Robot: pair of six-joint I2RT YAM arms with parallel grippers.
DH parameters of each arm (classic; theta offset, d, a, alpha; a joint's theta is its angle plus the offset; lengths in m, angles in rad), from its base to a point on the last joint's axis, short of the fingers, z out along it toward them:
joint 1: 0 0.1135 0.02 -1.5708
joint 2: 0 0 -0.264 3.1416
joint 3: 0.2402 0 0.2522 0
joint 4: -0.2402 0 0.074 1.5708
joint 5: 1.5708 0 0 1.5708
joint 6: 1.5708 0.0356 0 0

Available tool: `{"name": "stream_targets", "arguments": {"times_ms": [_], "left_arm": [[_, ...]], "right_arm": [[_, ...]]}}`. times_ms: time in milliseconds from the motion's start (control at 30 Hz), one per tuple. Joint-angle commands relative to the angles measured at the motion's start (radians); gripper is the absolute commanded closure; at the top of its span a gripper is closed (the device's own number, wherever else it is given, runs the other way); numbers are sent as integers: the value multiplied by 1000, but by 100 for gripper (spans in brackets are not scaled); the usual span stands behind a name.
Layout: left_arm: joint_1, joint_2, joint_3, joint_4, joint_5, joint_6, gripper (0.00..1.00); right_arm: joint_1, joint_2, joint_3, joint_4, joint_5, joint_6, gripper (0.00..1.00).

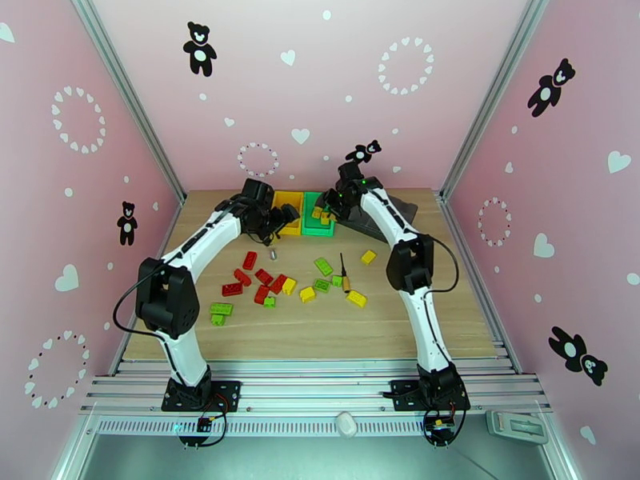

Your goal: Sort the legos into containers by color

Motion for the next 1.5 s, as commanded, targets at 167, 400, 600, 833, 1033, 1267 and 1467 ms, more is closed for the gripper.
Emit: {"name": "stream_targets", "arguments": {"times_ms": [167, 400, 600, 833, 1033, 1267, 1467], "left_arm": [[-113, -89, -166, -77, -104, 61, 13], [-178, -121, -242, -10, -95, -25, 12], [-200, -99, -200, -13, -93, -42, 12], [-207, -126, -218, -22, -103, -40, 12], [-207, -170, -278, -16, -113, -51, 12], [-207, -191, -306, -15, -118, -57, 12], [-206, -188, -303, -7, -114, -57, 12]], "right_arm": [[24, -459, -600, -93, 214, -251, 36], [23, -663, -1062, 43, 189, -244, 32], [23, -684, -1206, 198, 139, -204, 32], [24, -643, -1209, 246, 143, -222, 27], [32, -592, -1212, 265, 110, -220, 25], [88, -560, -1202, 254, 93, -227, 22], [158, -563, -1209, 226, 123, -198, 22]]}}
